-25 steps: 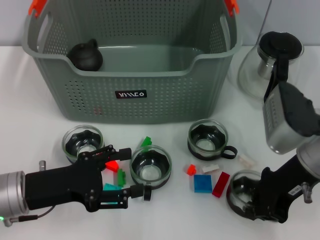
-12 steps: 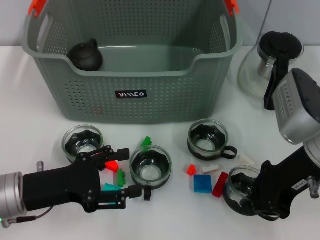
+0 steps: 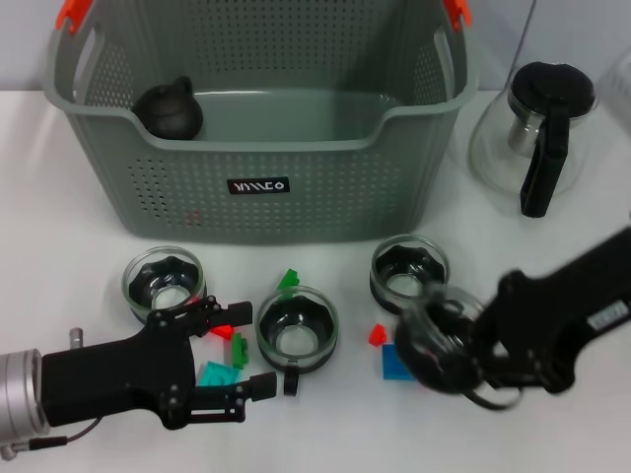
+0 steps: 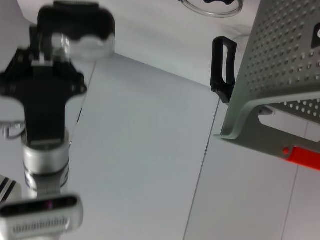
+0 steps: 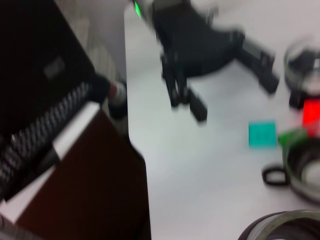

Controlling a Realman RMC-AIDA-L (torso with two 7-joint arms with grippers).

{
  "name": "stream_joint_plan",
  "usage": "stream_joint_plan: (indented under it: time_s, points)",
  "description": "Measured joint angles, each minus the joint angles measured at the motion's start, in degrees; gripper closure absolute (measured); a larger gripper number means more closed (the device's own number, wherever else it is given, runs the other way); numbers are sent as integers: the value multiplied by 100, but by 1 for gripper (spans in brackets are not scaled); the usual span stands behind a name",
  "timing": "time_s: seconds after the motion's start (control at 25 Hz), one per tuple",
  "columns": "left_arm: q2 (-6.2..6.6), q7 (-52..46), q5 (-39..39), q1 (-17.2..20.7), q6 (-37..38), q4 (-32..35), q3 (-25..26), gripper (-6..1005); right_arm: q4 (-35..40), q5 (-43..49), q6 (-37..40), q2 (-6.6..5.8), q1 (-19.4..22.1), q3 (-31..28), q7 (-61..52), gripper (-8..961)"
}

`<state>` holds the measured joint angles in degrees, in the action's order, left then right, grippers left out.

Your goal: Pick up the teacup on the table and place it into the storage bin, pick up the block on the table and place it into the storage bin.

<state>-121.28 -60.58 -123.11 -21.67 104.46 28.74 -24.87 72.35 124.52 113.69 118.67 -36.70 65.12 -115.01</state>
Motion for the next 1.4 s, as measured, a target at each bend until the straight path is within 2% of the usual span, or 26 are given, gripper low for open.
stream_joint_plan:
  time_s: [0.16,0.28,0.36,0.4,0.44,0.52,0.64,0.84,1.0,1.2,1.4]
  points:
    - [-10,0,0,5,5,-1,-7,103,80,-719,-3,-38,-249,-218,-196,895]
    - [-11,0,27,5,9,-1,-9,103,56,-1249,-2,-110,-568,-276,-410,896]
    - [-10,-1,34,5,9,0,-9,103,10,-1448,-2,-132,-912,-424,-594,896]
    - [-8,-2,35,5,5,-1,-9,103,-17,-1497,-57,-123,-1266,-671,-737,896]
    - [-8,-2,35,5,5,-1,-9,104,-17,-1497,-57,-123,-1266,-671,-737,896]
    - [-3,-2,37,4,-2,0,-6,104,-118,-1392,-226,-117,-1678,-941,-853,896]
    - [-3,-4,44,2,-25,-1,15,104,-506,-1083,-914,-192,-2168,-1067,-894,895]
    - [-30,-2,49,-46,-52,0,46,105,-1807,-647,-2359,-362,-2848,-1039,-433,895]
    - [-35,0,159,-67,-140,-12,59,105,-2621,-50,-3761,-300,-3156,-984,-233,895]
    - [-35,2,347,-50,-255,-80,133,106,-3455,308,-5627,-209,-3351,-539,-165,896]
    - [-50,128,420,-63,-286,-180,295,106,-4090,677,-6936,-105,-3529,-20,-142,896]
